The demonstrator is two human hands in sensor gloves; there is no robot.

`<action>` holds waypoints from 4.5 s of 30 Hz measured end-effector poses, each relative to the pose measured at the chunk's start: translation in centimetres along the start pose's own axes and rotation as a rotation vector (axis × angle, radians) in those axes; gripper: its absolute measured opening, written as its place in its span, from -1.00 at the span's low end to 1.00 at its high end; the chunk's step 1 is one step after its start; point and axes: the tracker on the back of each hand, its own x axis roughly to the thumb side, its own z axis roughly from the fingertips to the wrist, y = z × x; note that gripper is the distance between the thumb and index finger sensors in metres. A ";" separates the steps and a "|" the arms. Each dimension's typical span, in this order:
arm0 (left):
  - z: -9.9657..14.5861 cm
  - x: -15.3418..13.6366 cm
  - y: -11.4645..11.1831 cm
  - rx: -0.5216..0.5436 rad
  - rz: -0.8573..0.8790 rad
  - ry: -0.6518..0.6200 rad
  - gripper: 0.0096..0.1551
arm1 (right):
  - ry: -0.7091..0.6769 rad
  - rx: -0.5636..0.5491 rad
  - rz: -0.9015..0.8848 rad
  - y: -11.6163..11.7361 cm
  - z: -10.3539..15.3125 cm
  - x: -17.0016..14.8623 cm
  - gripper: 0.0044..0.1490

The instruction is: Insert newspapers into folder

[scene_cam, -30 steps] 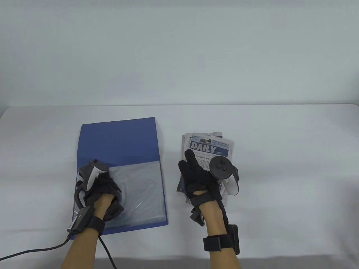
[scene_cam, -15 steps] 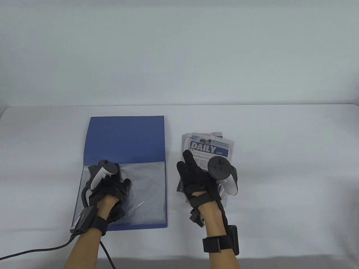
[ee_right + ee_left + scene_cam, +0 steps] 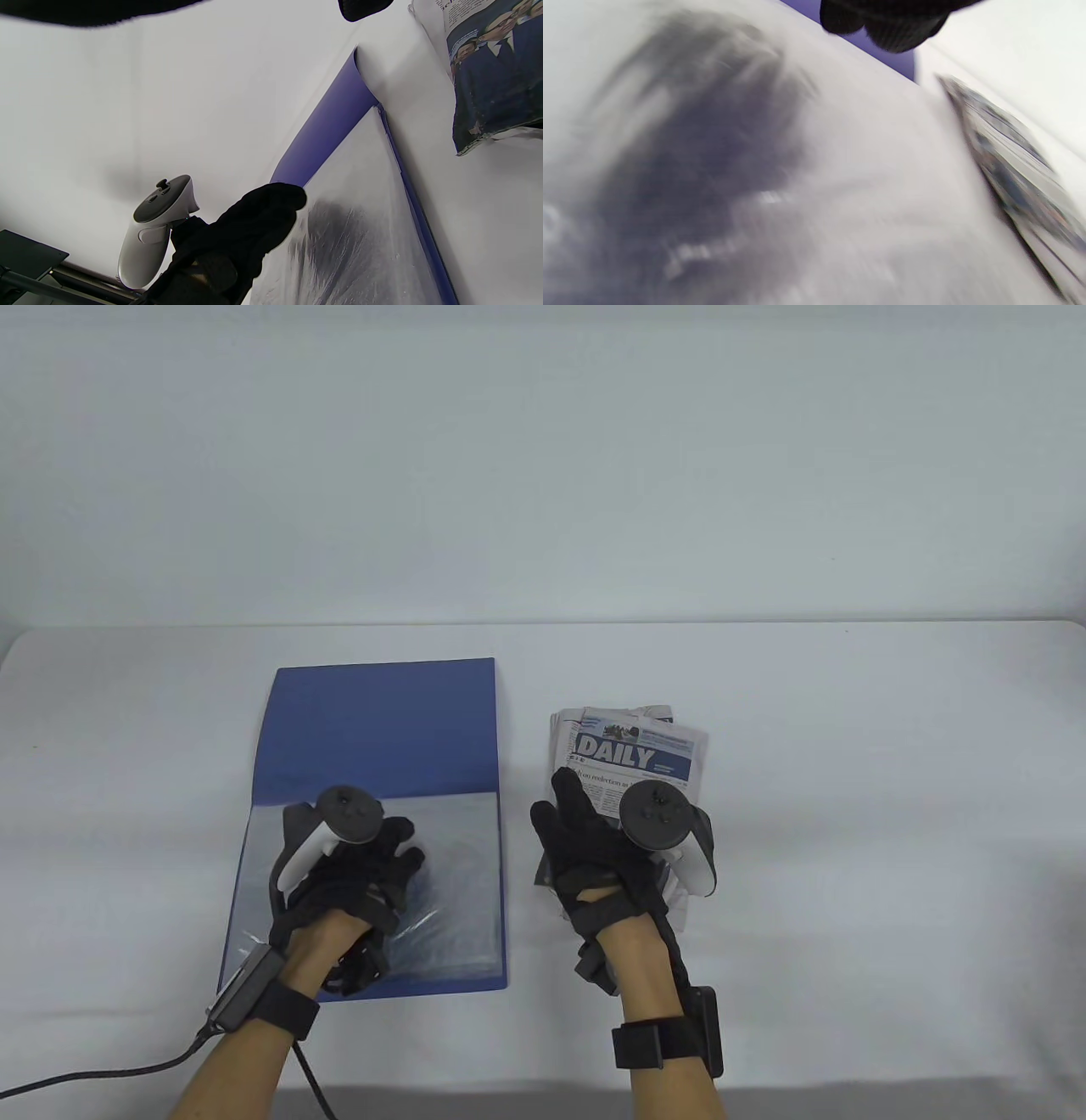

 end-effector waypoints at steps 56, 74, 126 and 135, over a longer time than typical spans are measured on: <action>1.5 1.4 0.0 -0.050 0.104 -0.067 -0.55 | 0.241 0.168 0.325 7.8 -3.7 -0.6 -0.54; 1.9 0.6 1.3 -0.004 0.213 -0.127 -0.55 | 0.301 0.194 0.344 7.1 -3.3 -0.4 -0.48; 1.8 1.2 0.3 0.037 0.177 -0.169 -0.56 | 0.684 -0.712 0.393 -7.5 7.3 -3.8 -0.47; 1.7 1.3 0.1 0.046 0.149 -0.165 -0.56 | 0.342 -0.840 0.287 -10.0 9.6 0.0 -0.50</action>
